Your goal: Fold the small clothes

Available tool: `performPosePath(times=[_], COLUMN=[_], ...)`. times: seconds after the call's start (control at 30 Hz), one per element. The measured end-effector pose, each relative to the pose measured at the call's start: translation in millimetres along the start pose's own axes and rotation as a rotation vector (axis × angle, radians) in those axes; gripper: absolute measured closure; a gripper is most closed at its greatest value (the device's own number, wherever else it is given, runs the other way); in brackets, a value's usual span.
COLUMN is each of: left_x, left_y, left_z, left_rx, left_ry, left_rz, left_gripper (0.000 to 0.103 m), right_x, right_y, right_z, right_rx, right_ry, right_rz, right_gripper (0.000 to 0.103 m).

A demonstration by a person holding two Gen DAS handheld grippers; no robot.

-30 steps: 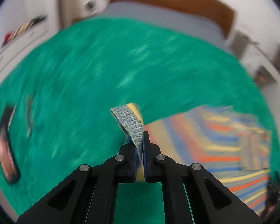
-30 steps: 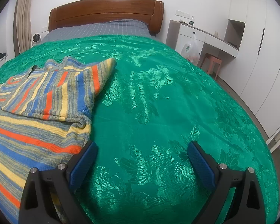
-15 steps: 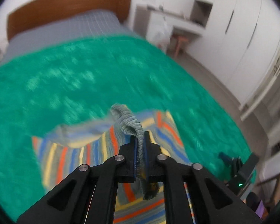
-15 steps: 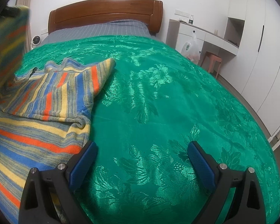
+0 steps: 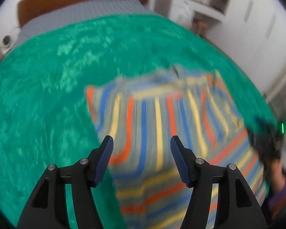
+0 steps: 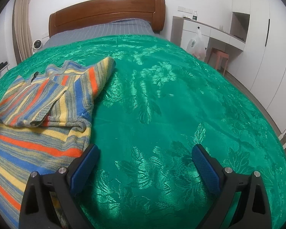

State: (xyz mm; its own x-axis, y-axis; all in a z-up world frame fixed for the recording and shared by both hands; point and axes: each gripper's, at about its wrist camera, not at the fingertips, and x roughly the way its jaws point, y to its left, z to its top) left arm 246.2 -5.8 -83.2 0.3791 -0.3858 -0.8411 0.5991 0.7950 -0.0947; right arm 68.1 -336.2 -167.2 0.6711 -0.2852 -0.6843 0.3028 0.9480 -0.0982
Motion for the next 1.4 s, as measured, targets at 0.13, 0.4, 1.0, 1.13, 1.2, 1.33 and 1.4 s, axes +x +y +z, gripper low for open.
performPosePath(times=[0.13,0.4,1.0,1.13,1.2,1.33,1.4], left_x=[14,41,-32,-13,13,54,60], left_y=[-22,-44,46,56,61,66,70], left_z=[-44,-51,-74,-26,-5,15,14], left_rx=[0.19,0.216,-0.148,-0.18,-0.201,-0.252,-0.294], left_ry=[0.064,-0.039,-0.143,-0.136,-0.079,-0.021,-0.038], left_rz=[0.011,0.285,0.032,0.023,-0.006,-0.02,0.009], left_gripper=[0.031,0.079,0.046,0.043,0.044,0.076,0.1], right_x=[1,0,0,2,2,2,2], right_y=[1,3,1,2,2,3,2], right_z=[0,0,0,0,0,0,0], right_rx=[-0.001,-0.003,0.003,-0.001,-0.002,0.001,0.001], right_ry=[0.0,-0.004,-0.002,0.003,0.003,0.001,0.001], right_rz=[-0.003,-0.021,-0.02,-0.024,-0.025,-0.022,-0.021], right_gripper=[0.005,0.005,0.005,0.004,0.004,0.004,0.004])
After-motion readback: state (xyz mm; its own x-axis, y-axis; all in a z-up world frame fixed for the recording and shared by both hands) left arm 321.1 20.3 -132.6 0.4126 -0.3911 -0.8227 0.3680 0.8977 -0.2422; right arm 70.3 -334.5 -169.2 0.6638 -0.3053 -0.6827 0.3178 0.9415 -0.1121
